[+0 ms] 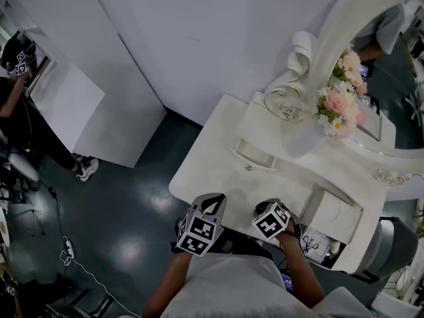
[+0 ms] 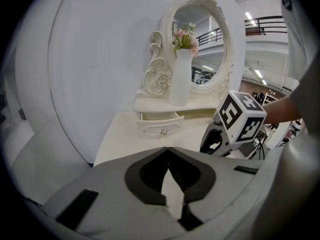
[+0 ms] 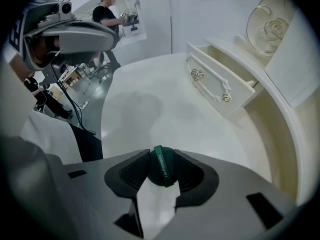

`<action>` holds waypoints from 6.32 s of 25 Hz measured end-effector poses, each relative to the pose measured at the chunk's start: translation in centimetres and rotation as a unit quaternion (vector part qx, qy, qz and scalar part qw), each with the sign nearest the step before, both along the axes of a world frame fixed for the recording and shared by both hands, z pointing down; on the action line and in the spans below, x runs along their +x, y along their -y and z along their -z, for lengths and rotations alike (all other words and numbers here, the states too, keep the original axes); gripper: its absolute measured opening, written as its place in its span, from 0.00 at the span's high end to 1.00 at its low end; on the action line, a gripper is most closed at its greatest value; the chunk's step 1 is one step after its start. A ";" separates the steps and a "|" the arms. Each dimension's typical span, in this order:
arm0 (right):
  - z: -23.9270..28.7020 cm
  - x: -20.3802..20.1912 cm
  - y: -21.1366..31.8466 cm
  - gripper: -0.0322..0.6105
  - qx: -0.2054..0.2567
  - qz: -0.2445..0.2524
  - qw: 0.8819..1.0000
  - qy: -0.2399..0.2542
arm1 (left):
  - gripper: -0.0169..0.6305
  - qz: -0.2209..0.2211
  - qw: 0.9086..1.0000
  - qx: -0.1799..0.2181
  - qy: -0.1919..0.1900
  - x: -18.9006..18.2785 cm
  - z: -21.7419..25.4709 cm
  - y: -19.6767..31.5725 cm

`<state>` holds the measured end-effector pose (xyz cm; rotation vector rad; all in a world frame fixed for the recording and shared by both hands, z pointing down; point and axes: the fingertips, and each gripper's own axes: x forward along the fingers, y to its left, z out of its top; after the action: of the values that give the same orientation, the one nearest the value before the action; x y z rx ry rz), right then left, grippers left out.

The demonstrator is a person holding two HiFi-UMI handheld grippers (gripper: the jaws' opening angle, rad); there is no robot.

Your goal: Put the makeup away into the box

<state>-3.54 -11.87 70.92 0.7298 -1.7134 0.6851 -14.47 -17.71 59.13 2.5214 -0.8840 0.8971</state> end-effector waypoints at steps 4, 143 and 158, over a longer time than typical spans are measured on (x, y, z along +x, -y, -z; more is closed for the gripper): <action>0.0 0.0 -0.1 0.72 0.004 0.002 1.000 0.000 | 0.98 -0.003 1.000 -0.001 0.002 0.4 -0.1 0.1; 5.0 24.7 -17.4 0.73 0.101 -0.366 0.925 0.018 | 0.98 -0.310 0.951 0.018 -0.009 28.0 3.5 -12.8; 16.6 25.3 -8.0 0.95 0.252 -0.350 0.902 0.008 | 0.98 -0.232 0.968 0.083 -0.043 26.0 9.2 -7.2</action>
<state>21.78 -3.89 54.36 1.7612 -1.6436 0.7211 11.51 -10.47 49.90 2.9530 -0.3548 0.8602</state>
